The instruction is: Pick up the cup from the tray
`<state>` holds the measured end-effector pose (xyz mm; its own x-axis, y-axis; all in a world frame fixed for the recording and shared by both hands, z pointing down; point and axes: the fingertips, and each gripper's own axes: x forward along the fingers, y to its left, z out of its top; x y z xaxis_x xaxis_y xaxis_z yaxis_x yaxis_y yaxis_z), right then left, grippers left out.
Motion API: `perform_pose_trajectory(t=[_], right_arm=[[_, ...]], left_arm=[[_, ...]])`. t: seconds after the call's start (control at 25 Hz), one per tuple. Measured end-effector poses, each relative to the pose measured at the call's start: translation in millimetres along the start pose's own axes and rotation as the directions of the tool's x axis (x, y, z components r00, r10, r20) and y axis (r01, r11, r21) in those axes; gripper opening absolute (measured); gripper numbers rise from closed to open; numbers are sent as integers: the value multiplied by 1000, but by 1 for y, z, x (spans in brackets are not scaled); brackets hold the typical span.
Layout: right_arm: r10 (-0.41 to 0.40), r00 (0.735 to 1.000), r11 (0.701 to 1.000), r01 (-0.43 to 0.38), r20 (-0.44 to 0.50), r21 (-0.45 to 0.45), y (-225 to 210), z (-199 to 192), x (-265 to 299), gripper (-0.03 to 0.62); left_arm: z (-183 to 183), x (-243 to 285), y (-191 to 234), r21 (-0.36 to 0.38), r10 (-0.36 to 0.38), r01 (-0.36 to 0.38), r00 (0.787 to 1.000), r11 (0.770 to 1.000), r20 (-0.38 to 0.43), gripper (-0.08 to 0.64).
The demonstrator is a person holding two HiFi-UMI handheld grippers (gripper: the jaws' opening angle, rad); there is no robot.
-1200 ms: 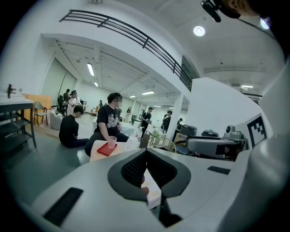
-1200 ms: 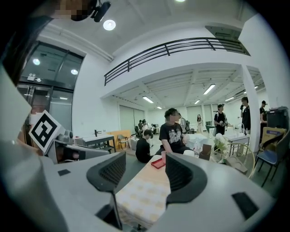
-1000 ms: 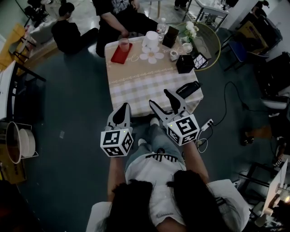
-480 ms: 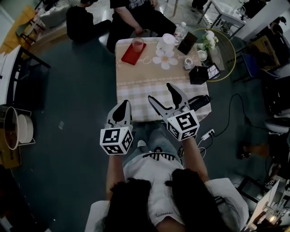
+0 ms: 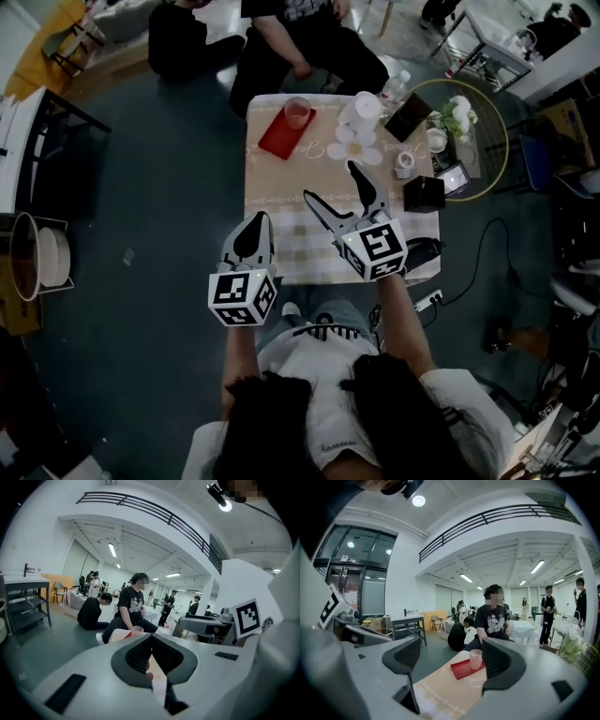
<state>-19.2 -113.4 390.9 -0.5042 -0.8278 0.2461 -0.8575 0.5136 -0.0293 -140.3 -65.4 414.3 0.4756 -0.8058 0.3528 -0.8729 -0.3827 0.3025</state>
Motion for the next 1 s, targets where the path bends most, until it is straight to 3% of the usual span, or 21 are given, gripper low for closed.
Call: perform_pose_trajectory(t=[0.32,0.68,1.0], right_arm=[[45,999,998,-45,-13,-34,-49,-4,70,402],[130,989,991,-128,-74,26,-80,-37,148,416],[135,984,991,-135,-120,4,-104,-72,204,434]], left_arm=[[18,49,8,-37,57,-57,998,998,3,8],[26,93,31,-115,124,-124,992,986,-4,8],[26,125,57,-151,177,-177,984,973,-19,8]])
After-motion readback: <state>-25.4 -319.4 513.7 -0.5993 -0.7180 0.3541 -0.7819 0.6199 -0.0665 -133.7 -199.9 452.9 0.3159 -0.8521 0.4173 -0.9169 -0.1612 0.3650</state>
